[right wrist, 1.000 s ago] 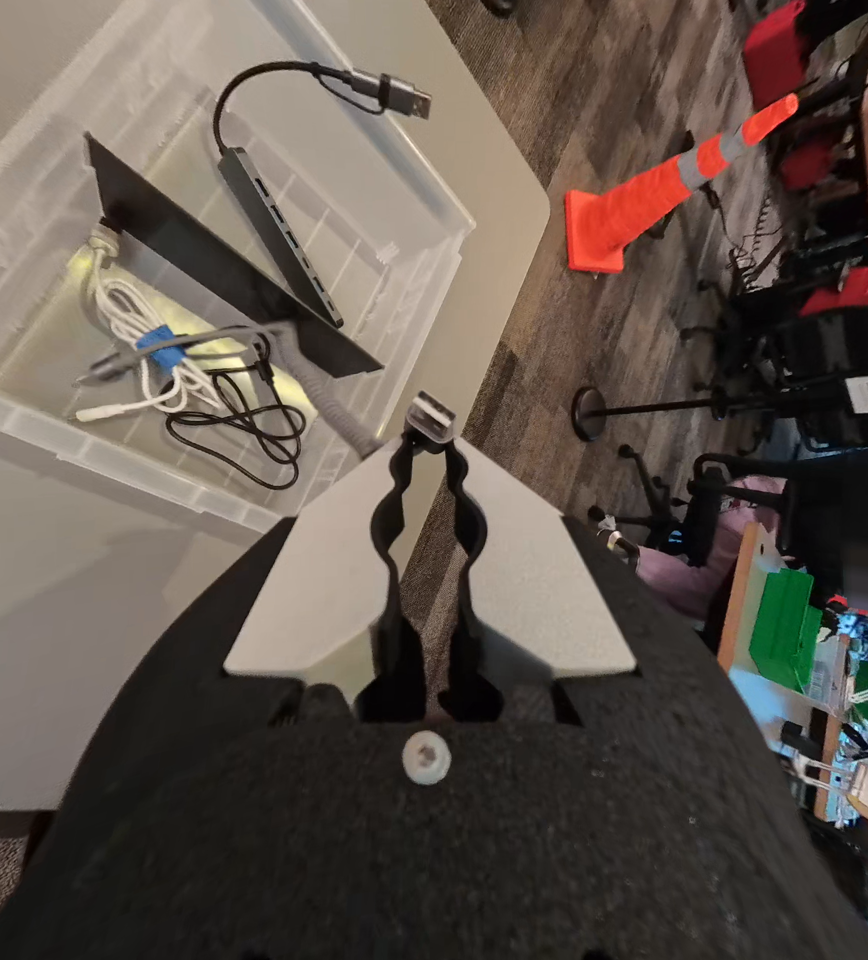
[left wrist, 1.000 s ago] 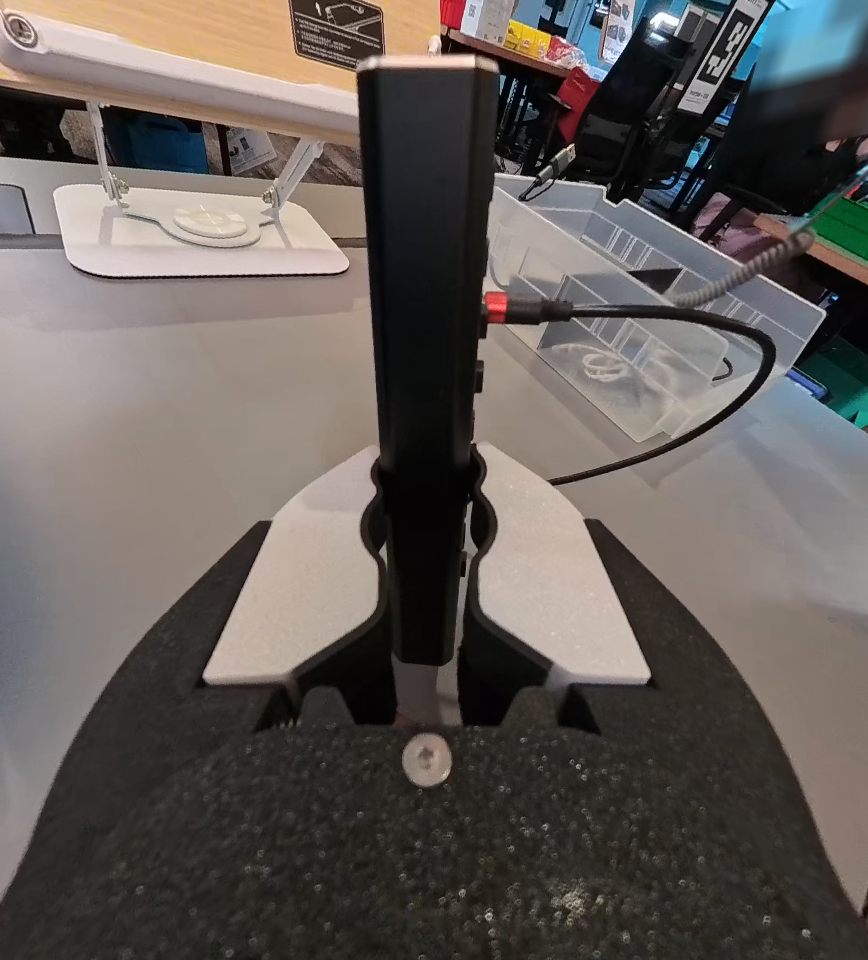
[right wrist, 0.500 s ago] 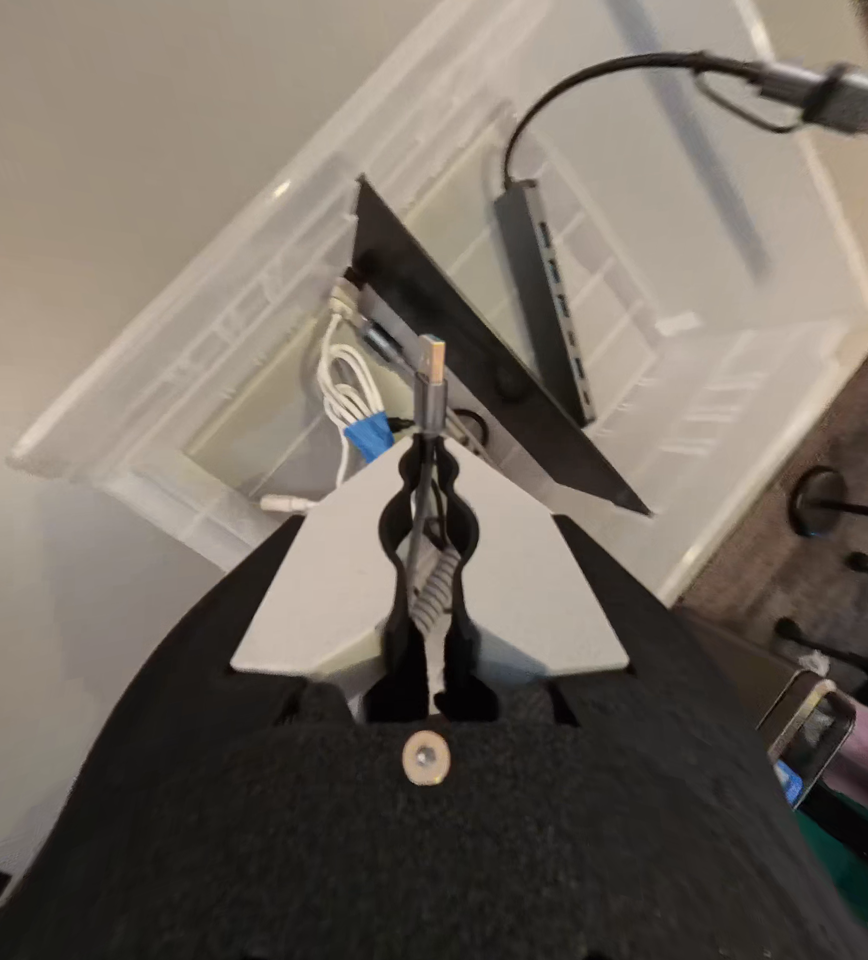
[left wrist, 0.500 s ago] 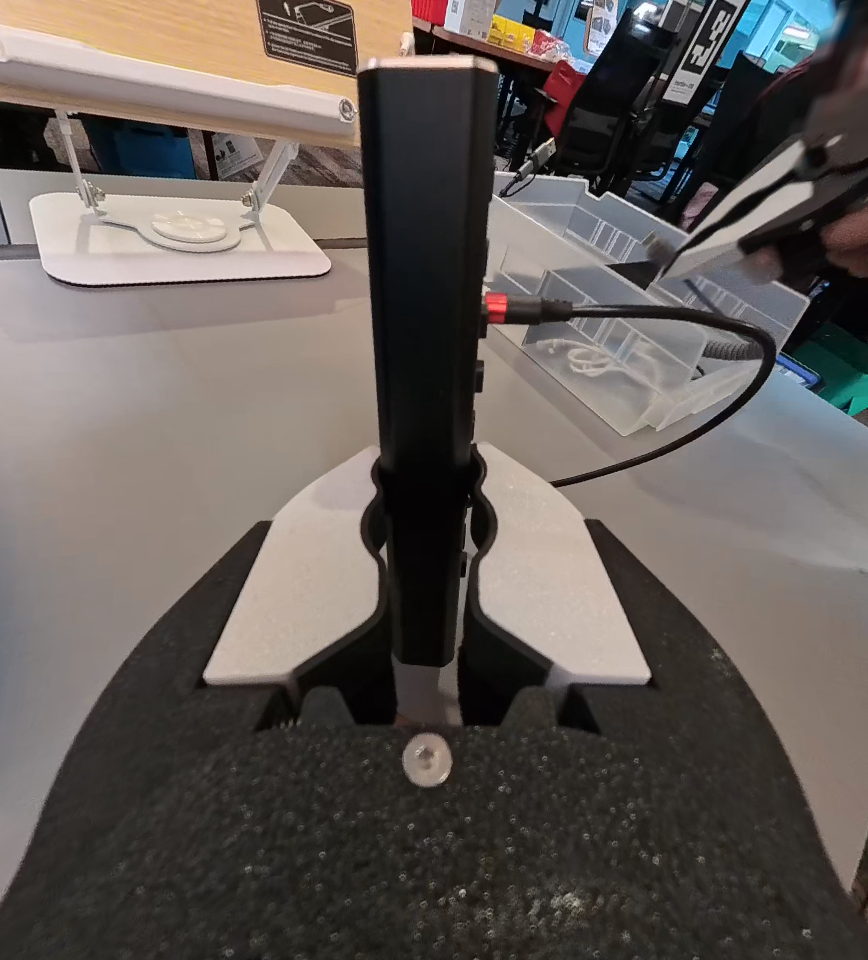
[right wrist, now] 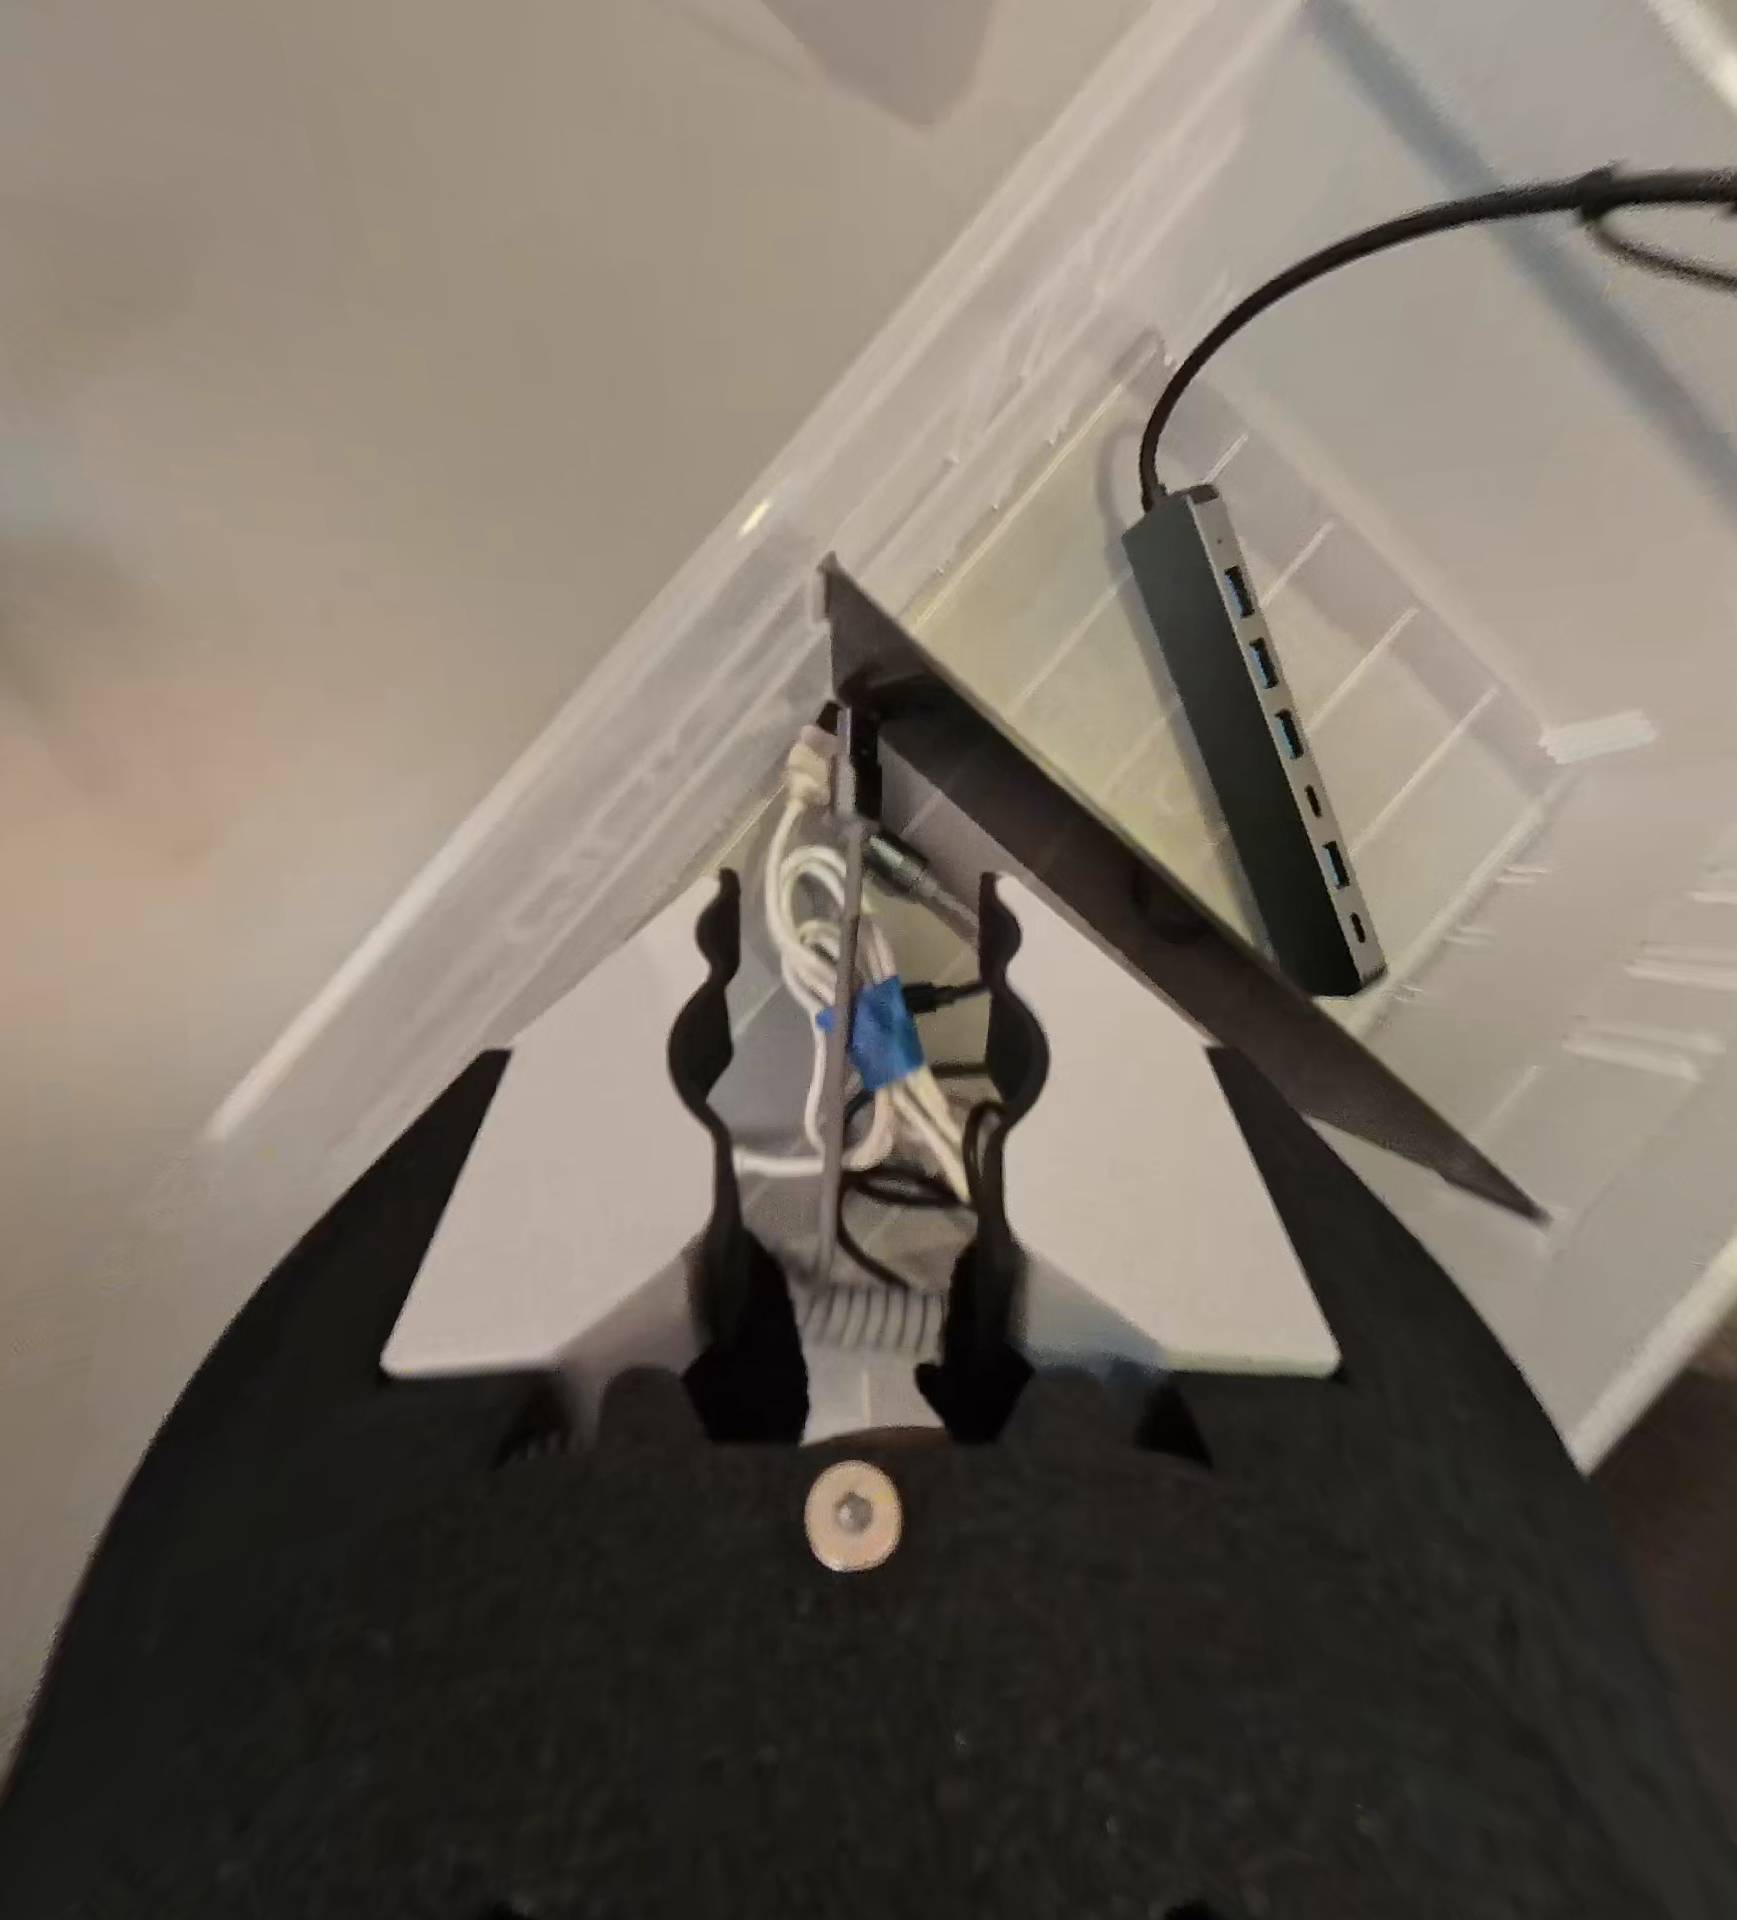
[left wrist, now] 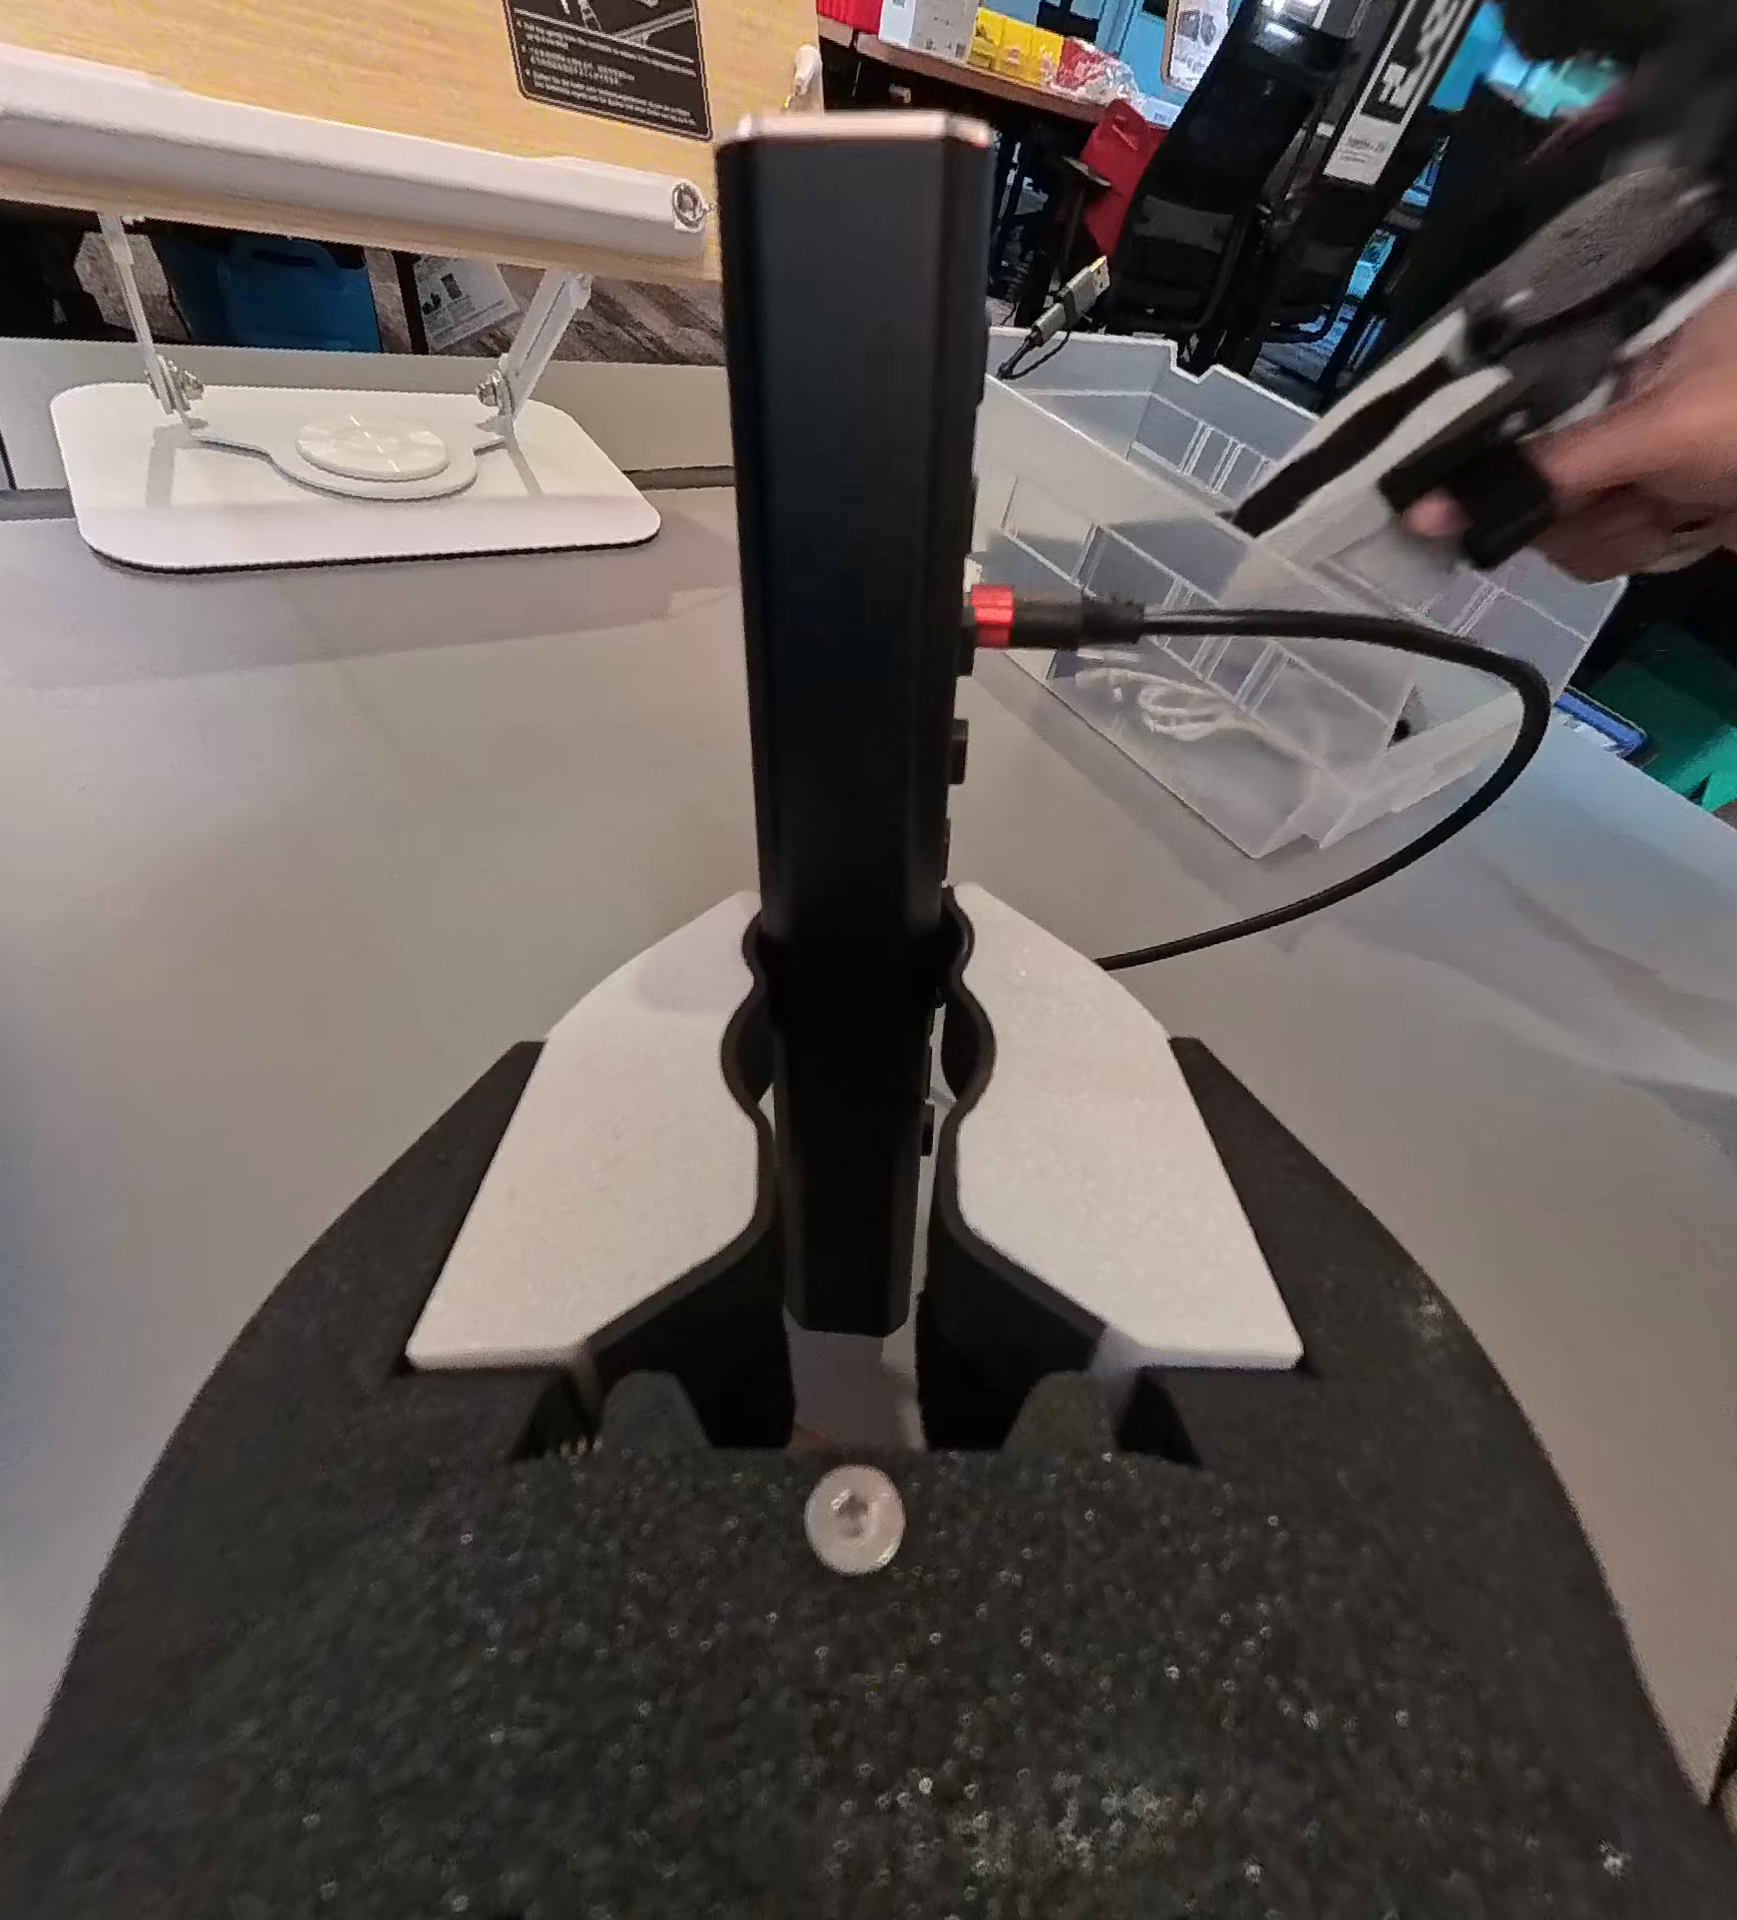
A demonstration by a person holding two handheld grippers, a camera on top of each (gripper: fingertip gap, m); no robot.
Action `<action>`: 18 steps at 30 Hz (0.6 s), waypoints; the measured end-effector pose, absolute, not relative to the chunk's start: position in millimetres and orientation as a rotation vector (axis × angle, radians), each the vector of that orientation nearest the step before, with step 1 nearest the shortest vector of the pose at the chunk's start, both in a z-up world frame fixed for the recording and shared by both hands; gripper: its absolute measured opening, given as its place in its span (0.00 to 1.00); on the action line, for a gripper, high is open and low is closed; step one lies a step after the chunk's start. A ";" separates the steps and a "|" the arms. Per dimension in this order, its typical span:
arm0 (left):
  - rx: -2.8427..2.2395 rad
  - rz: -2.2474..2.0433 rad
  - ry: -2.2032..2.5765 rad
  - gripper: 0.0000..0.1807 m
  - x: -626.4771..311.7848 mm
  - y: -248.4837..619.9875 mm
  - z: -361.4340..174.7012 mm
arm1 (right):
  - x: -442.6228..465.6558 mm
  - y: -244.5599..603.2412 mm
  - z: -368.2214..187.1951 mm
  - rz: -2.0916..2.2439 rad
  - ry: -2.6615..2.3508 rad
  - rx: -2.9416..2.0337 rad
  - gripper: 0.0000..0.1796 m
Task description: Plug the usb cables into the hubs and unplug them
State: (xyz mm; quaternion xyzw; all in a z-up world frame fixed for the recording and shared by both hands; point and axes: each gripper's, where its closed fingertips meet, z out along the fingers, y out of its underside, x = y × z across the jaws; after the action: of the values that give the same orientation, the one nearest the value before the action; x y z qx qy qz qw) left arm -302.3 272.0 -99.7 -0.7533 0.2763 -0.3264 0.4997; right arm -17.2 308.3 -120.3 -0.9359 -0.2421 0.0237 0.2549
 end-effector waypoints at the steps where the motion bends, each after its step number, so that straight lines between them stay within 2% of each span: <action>1: -1.824 -0.790 0.667 0.16 -303.1 271.9 -100.2 | -12.8 298.7 -109.9 0.044 -0.654 -2.499 0.25; 6: -1.816 -0.806 0.649 0.15 -307.5 271.7 -98.2 | -7.7 241.3 -84.4 0.192 -0.406 -2.388 0.24; 12: -1.755 -0.836 0.654 0.15 -300.9 267.6 -84.8 | -169.9 219.1 -37.6 0.608 -0.547 -1.922 0.24; 18: -1.680 -0.794 0.669 0.15 -289.1 255.8 -72.1 | -259.6 237.8 -16.7 0.503 -0.487 -1.734 0.23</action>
State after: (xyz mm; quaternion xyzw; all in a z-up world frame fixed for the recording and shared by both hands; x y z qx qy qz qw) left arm -289.1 255.8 -72.1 -0.7101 0.2825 -0.3357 0.5506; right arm -259.6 237.8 -16.7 -0.7460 -0.2094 0.2166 0.5940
